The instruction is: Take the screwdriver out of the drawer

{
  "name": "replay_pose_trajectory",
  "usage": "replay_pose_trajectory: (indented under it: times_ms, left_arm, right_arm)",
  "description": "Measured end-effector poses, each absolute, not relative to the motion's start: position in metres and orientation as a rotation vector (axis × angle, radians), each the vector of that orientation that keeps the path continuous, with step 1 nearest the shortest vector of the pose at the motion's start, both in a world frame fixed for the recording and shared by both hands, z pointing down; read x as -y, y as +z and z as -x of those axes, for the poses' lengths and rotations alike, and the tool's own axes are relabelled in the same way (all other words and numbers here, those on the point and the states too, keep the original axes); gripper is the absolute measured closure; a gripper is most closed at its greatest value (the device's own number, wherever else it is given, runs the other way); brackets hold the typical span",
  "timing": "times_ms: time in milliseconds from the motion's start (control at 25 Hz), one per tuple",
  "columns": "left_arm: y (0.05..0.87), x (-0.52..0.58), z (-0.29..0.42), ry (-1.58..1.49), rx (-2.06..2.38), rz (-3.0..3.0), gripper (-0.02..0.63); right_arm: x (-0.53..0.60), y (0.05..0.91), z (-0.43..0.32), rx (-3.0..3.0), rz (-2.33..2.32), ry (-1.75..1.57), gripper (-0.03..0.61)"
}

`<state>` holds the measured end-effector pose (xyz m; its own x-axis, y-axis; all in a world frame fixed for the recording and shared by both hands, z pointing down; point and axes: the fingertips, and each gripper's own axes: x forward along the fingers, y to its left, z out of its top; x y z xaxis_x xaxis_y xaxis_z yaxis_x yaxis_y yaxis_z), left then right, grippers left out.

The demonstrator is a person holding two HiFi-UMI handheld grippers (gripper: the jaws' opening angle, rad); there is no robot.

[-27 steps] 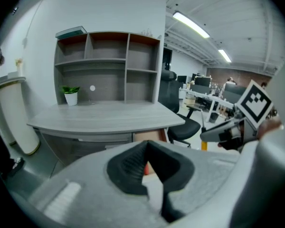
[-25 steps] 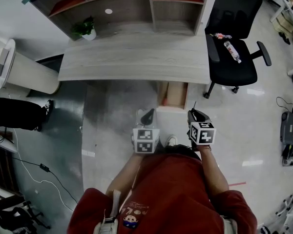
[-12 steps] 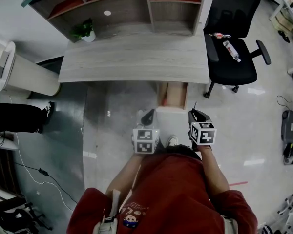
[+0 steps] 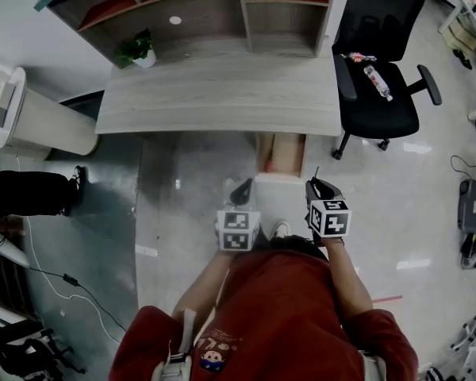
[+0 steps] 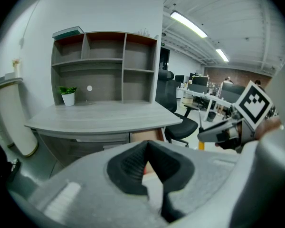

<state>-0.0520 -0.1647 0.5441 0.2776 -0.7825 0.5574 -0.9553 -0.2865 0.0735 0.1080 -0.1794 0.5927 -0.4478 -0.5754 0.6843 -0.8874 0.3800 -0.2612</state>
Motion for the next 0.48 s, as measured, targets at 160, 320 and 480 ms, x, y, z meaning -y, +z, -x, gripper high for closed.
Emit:
replay_pose_trajectory:
  times_ms: [160,320,480]
  left_arm:
    - [0.5436,0.1626,0.0499,0.603,1.572,-2.16,0.617]
    - [0.5418,0.1619,0.0487,0.611,1.576,-2.172,0.617]
    - [0.5418,0.1618,0.0488,0.61,1.579,-2.168,0.617]
  right_arm:
    - [0.1785,0.5937,-0.1092,2.157,-1.25,0.845,0.506]
    - [0.1782,0.5945,-0.1092,2.155,-1.247,0.847,0.506]
    - [0.1782,0.5947,-0.1089,2.158,-1.241,0.847,0.506]
